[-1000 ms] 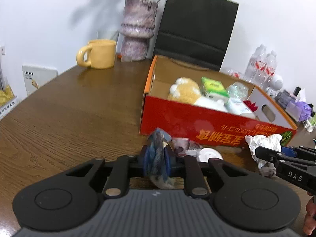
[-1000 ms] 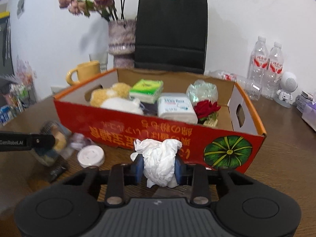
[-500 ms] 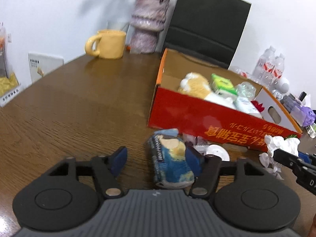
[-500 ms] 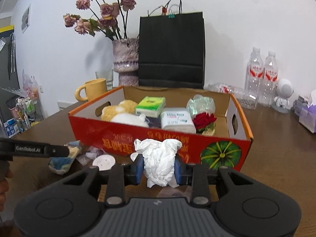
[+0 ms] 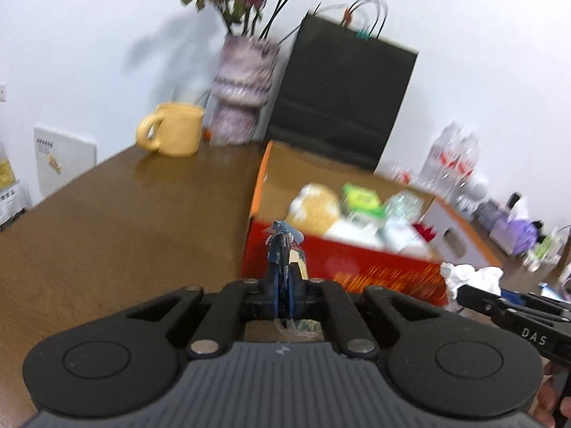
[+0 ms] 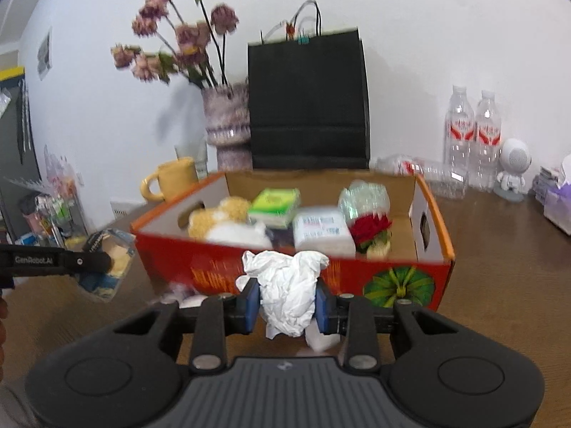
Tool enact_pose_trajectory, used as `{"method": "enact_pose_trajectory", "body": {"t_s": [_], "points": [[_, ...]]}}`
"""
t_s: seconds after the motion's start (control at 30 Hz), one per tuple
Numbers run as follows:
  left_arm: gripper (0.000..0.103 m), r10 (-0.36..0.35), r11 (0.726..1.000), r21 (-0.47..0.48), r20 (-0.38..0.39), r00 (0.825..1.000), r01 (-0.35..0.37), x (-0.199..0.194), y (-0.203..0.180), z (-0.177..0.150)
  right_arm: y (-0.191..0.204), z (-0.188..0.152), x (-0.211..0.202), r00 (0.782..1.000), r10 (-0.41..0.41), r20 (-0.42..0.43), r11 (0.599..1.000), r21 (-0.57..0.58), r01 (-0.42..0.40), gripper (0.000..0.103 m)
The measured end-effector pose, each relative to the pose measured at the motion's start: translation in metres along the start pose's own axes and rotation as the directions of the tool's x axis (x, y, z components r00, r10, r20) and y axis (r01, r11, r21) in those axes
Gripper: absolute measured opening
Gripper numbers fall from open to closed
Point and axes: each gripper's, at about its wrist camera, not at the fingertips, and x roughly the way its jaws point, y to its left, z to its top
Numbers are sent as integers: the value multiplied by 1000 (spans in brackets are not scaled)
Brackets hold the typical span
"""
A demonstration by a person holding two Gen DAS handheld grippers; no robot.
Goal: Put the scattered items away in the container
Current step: 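Carry the snack packet and tissue over the box and open both tools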
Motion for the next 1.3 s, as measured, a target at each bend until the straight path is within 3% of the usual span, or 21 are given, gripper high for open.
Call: {"method": "enact_pose_trajectory", "body": {"t_s": [0.2,0.4,0.73,1.13,1.23,1.3], "points": [[6,-48,999,14,64,997,47,11,-19,35,-8,40,0,996,-40,80,999,10,40,30],[6,-54,998,20,82,995,52,57,-35,62,-29,72,31,990,-92,104,994,67,85,30],[6,-39,999,8,14,999,39,139,-35,75,-54,74,103,984,-175,-11,984,20,176,30],[8,-12,999,32,-87,996,15,190,-34,73,-58,74,153,970,-206,-131,978,-5,207,30],[11,-3,999,50,-102,995,8,194,-35,70,-58,71,160,967,-199,-158,980,-10,200,30],[32,0,998,59,-111,994,6,195,-36,69,-56,70,160,966,-201,-165,980,-22,200,30]]}}
